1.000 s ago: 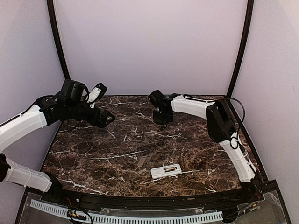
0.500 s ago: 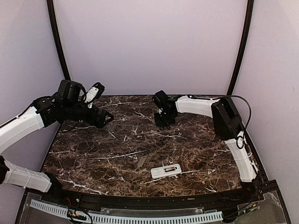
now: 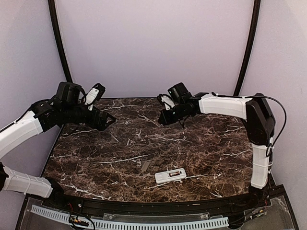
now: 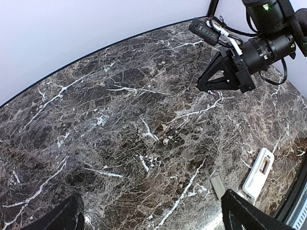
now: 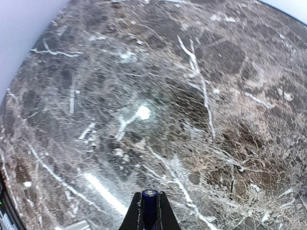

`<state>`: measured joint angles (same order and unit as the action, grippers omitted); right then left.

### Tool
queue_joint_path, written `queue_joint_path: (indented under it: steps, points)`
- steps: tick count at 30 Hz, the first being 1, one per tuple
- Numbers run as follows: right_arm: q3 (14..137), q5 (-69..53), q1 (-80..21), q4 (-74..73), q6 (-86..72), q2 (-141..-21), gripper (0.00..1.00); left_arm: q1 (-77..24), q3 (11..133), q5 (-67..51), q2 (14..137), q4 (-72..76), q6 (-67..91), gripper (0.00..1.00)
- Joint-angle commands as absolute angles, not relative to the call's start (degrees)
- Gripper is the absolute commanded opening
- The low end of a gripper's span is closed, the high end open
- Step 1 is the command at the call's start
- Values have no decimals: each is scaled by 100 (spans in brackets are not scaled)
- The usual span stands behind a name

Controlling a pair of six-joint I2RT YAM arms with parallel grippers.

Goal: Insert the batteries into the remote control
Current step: Pick up the battery from the corner of the board, then pass from the right arm to the left

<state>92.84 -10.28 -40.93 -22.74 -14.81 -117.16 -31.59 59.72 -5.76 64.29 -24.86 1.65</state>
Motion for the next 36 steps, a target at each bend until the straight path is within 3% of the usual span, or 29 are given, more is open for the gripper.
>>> queue_joint_path:
  steps: [1, 6, 14, 20, 23, 26, 30, 32, 36]
  points:
    - [8909, -1848, -4247, -1468, -894, -10729, 0, -3111, 5784, -787, 5963, -2204, 36, 99]
    - [8852, -1782, -4761, -871, -472, -9771, 0, -3126, 5401, -1556, 5569, -1655, 35, 89]
    - [8956, -1792, -5601, -56, -64, -9201, 0, -3461, 4514, -3000, 4761, 694, 161, 72]
    - [8915, -1836, -6034, 639, -106, -9091, 0, -3995, 4366, -2906, 4973, 1390, -130, 71]
    - [9007, -1863, -6244, 773, -93, -9144, 0, -4205, 4461, -2983, 5229, 1699, -58, 78]
    - [9085, -1850, -6365, 818, -44, -9166, 0, -4226, 4504, -3010, 5442, 2264, 362, 77]
    - [9053, -1840, -6453, 913, -62, -9168, 0, -4247, 4693, -3251, 5639, 2679, 625, 64]
    - [9045, -1837, -6465, 934, -69, -9158, 0, -4272, 4789, -3350, 5694, 2708, 652, 52]
    - [9016, -1799, -6479, 975, -45, -9146, 0, -4295, 4838, -3494, 5745, 2757, 650, 49]
